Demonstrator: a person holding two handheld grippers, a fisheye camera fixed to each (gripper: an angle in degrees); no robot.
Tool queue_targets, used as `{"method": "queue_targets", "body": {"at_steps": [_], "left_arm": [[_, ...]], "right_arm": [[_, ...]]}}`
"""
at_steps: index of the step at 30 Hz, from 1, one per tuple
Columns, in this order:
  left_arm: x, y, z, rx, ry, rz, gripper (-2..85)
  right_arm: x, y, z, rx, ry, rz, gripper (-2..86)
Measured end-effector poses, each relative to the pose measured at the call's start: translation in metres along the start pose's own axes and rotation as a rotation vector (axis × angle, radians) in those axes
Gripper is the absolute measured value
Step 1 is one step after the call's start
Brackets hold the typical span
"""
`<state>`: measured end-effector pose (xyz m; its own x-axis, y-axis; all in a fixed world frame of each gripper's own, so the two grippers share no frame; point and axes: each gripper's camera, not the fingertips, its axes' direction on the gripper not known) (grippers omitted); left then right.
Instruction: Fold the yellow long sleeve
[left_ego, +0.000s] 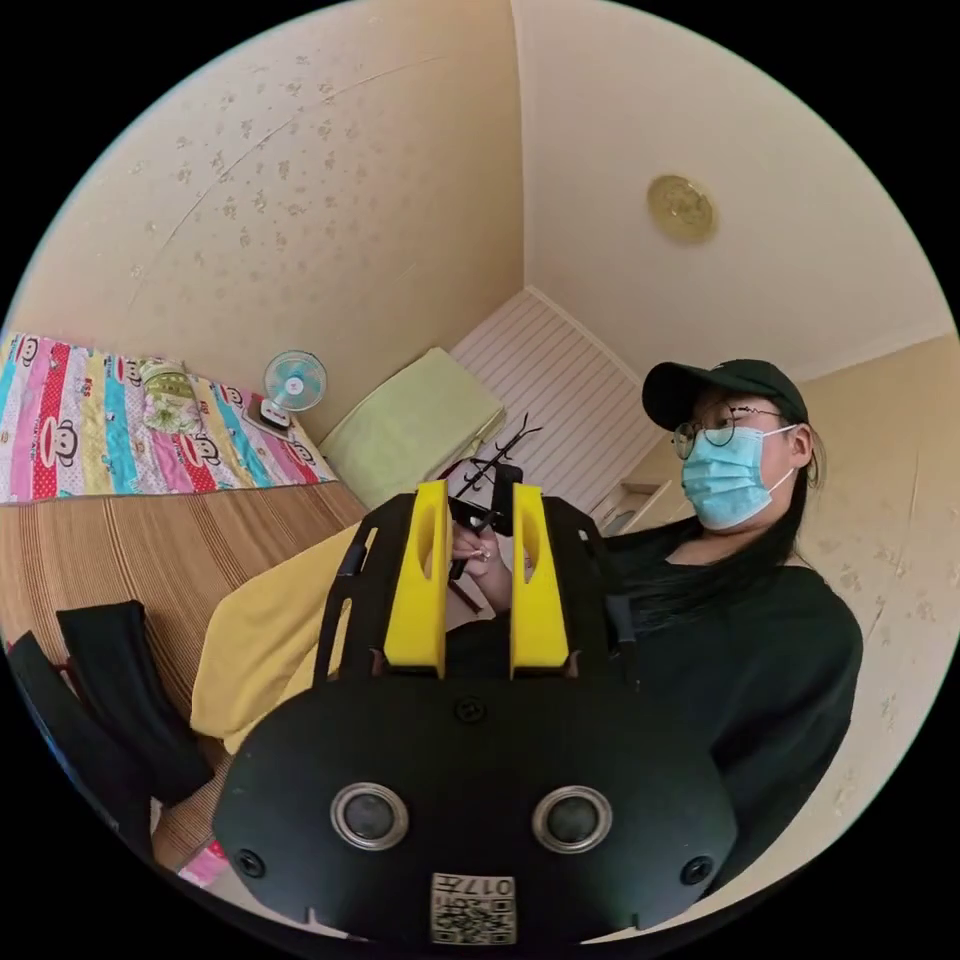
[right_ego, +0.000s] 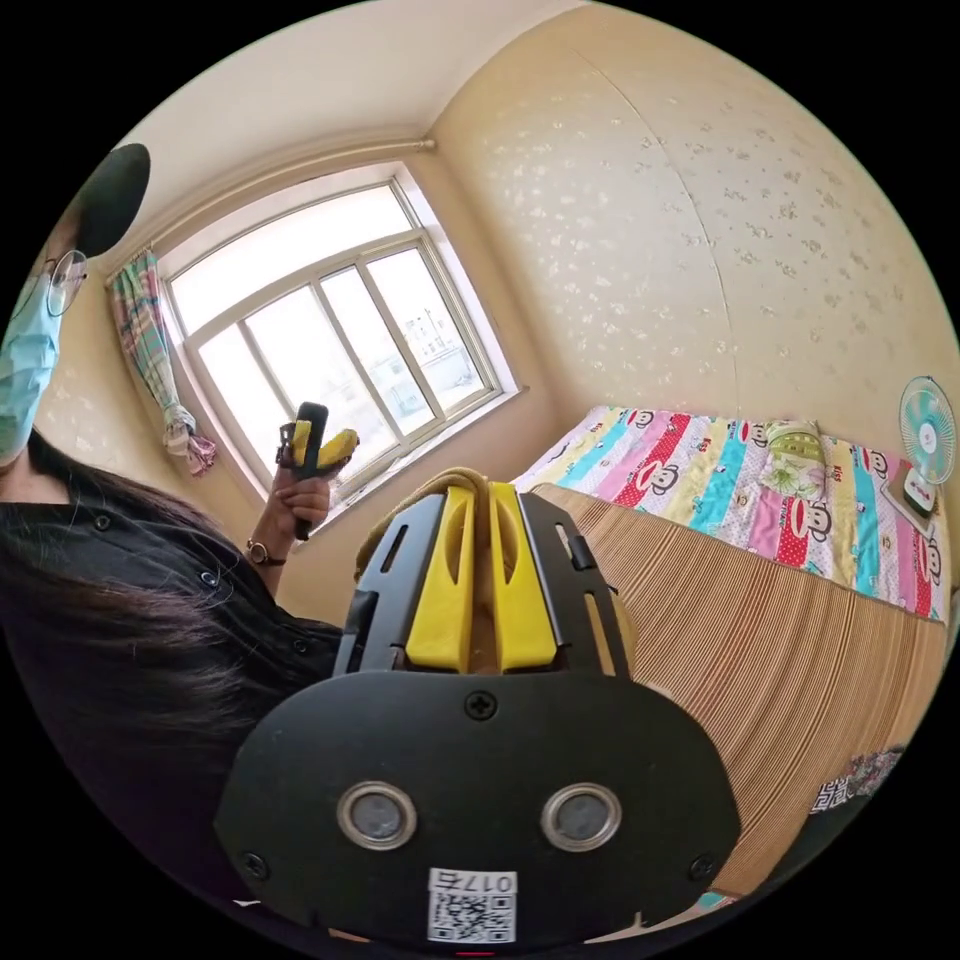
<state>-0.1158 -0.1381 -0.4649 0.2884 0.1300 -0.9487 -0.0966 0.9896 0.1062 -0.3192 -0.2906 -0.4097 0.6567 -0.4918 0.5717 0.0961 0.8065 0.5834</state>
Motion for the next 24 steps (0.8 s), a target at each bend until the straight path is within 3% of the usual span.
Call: {"method": "queue_targets", "body": {"at_steps": [5,10,14,16,18,24], "left_arm": [[0.02,0.005,0.055,-0.238,-0.201,0.011,16.3],[0.034,0.007,0.083,-0.201,-0.24,0.064,16.5],[0.028,0.009,0.075,-0.189,-0.399,0.051,6.2],[0.029,0.008,0.067,-0.169,-0.321,0.089,4.8],[0.028,0.002,0.04,-0.031,-0.123,0.143,4.1],[0.038,-0.036,0.016,0.012,0.079,0.256,4.0]], "right_arm": [[-0.033,-0.014,0.005,-0.04,0.046,-0.069,2.5],[-0.055,-0.011,0.0,-0.058,0.085,-0.109,2.6],[-0.052,-0.004,-0.024,-0.05,0.061,-0.101,2.8],[-0.05,0.003,-0.034,-0.049,0.077,-0.109,3.1],[-0.044,0.01,-0.044,-0.059,0.056,-0.106,3.5],[-0.013,0.055,-0.091,0.093,-0.234,-0.065,4.8]]}}
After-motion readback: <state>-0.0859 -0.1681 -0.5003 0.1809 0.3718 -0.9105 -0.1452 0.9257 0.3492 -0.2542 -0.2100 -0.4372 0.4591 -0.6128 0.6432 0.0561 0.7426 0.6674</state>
